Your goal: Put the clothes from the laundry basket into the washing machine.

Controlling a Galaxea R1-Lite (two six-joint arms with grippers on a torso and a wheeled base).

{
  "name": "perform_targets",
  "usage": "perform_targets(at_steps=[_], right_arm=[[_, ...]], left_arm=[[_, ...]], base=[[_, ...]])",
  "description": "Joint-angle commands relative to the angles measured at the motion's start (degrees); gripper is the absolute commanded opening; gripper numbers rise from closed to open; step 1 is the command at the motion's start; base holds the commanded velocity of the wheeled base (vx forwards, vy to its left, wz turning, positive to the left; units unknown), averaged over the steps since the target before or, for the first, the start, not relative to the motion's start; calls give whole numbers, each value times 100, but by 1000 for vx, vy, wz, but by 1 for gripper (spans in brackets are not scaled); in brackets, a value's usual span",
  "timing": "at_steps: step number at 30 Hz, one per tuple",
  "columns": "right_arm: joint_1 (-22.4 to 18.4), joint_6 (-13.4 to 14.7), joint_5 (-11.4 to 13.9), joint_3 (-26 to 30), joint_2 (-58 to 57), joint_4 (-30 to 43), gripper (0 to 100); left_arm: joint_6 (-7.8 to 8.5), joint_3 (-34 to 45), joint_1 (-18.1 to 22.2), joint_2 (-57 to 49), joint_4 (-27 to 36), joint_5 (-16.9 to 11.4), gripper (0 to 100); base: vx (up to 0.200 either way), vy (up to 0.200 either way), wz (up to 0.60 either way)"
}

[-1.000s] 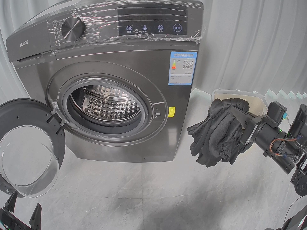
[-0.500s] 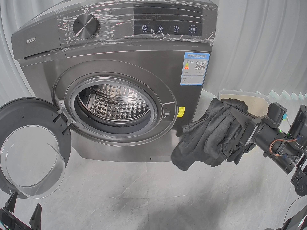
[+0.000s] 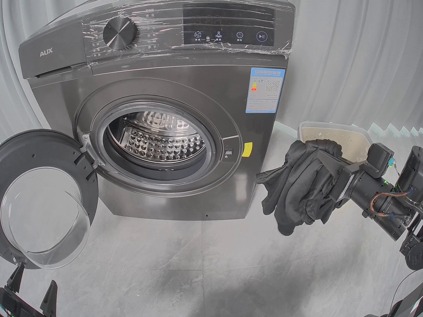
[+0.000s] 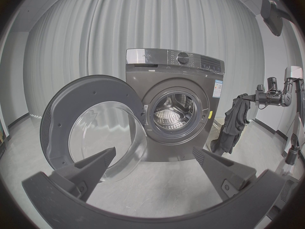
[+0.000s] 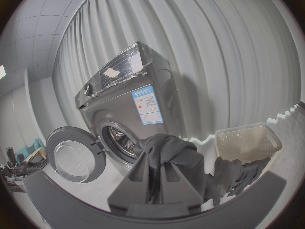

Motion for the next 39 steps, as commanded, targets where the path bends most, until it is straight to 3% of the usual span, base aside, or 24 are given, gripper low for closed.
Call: perform_targets(at_steps=[1, 16, 39], right_arm=[[5, 2, -2, -1, 19, -2, 0], [14, 2, -2, 34, 19, -2, 0], [84, 10, 16, 122, 72, -2, 0]], left_arm=[[-4, 84, 1, -92, 2, 2, 100], [-4, 84, 1, -92, 2, 2, 100], [-4, 84, 1, -92, 2, 2, 100]], base=[[0, 200, 0], [0, 200, 0], [0, 0, 0]])
